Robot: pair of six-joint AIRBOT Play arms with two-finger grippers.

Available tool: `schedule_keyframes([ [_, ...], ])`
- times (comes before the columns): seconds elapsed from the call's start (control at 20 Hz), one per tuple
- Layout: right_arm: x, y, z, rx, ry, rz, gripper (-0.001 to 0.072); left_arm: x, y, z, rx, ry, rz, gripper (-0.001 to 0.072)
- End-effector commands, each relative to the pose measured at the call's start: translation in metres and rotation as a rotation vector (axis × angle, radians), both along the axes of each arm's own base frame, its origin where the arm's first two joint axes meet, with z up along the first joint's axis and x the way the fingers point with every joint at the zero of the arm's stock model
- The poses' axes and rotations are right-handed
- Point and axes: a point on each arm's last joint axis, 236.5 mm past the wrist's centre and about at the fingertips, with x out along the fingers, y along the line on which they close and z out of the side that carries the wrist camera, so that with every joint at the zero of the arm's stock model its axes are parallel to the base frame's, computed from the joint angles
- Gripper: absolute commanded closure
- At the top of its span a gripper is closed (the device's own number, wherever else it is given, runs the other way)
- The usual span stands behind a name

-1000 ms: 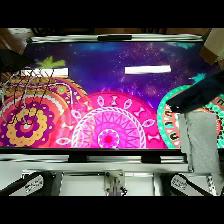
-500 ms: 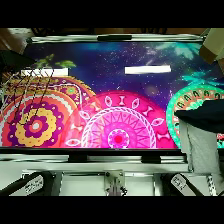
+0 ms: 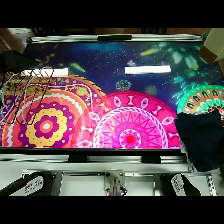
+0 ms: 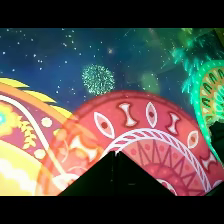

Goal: Fold the shirts.

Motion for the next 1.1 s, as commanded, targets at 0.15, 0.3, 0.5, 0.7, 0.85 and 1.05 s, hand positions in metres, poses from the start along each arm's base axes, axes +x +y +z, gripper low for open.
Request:
schedule_keyframes([
  [0.15,-0.021,-0.007,-0.002,-0.046,0.069,0.023,0.0204,0.003,0.007,-0.009,0.047,0.007,0.017,0.0674],
  [0.3,0.007,-0.055,0.062,-0.277,-0.072,0.089,0.0204,0.014,0.032,-0.041,0.154,0.073,0.075,0.0675],
  [0.5,0.115,-0.052,0.152,-0.445,-0.450,0.297,0.0207,0.026,0.062,-0.105,0.442,0.222,0.185,0.0677],
  [0.7,0.206,0.056,0.121,-0.264,-0.502,0.545,0.0203,0.010,0.090,-0.164,0.972,0.419,0.243,0.0659],
  [0.85,0.233,0.133,0.073,-0.088,-0.407,0.690,0.0048,-0.004,0.037,-0.190,0.817,0.507,0.156,-0.0006],
  [1.05,0.238,0.167,0.048,-0.038,-0.334,0.805,0.0049,-0.019,0.028,-0.206,0.771,0.503,0.131,-0.0005],
])
